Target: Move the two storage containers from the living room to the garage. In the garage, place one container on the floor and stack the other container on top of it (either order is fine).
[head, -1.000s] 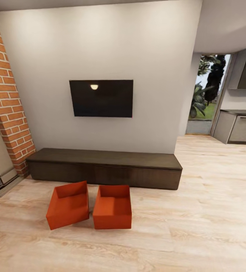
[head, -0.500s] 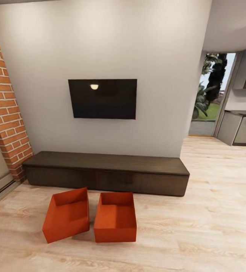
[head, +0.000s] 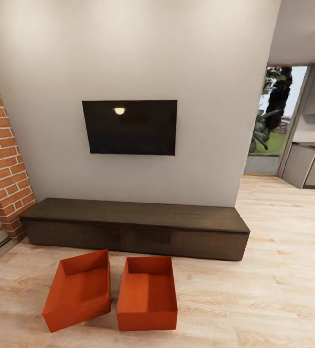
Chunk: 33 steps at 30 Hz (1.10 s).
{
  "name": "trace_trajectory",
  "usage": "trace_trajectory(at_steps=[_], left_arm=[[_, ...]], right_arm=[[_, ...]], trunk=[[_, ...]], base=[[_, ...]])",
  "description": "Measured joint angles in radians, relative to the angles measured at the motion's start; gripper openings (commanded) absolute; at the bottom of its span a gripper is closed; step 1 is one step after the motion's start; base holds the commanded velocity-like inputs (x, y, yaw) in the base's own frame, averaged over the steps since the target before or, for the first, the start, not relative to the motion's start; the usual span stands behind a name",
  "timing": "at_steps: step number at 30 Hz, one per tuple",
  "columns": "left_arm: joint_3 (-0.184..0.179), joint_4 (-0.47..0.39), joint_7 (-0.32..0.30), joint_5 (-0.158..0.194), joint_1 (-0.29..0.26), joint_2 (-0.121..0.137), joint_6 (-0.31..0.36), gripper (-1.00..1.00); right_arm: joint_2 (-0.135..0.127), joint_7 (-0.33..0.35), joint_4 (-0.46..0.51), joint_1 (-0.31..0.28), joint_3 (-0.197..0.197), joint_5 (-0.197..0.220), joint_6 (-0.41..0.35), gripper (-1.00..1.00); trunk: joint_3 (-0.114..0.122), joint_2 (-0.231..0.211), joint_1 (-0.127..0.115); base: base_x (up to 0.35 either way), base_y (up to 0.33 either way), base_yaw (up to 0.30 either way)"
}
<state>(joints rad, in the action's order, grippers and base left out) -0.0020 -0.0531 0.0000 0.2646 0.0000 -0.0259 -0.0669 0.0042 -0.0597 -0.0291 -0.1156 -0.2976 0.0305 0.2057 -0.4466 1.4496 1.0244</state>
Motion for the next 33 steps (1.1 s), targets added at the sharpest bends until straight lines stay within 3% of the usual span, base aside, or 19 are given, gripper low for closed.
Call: trace_trajectory(at_steps=[33], left_arm=[[-0.001,0.000,0.000,0.000,0.000,0.000,-0.004,1.00]], right_arm=[[0.000,-0.001,0.000,0.000,0.000,0.000,0.001,1.00]], trunk=[[0.000,0.000,0.000]], base=[[0.322,0.000,0.000]])
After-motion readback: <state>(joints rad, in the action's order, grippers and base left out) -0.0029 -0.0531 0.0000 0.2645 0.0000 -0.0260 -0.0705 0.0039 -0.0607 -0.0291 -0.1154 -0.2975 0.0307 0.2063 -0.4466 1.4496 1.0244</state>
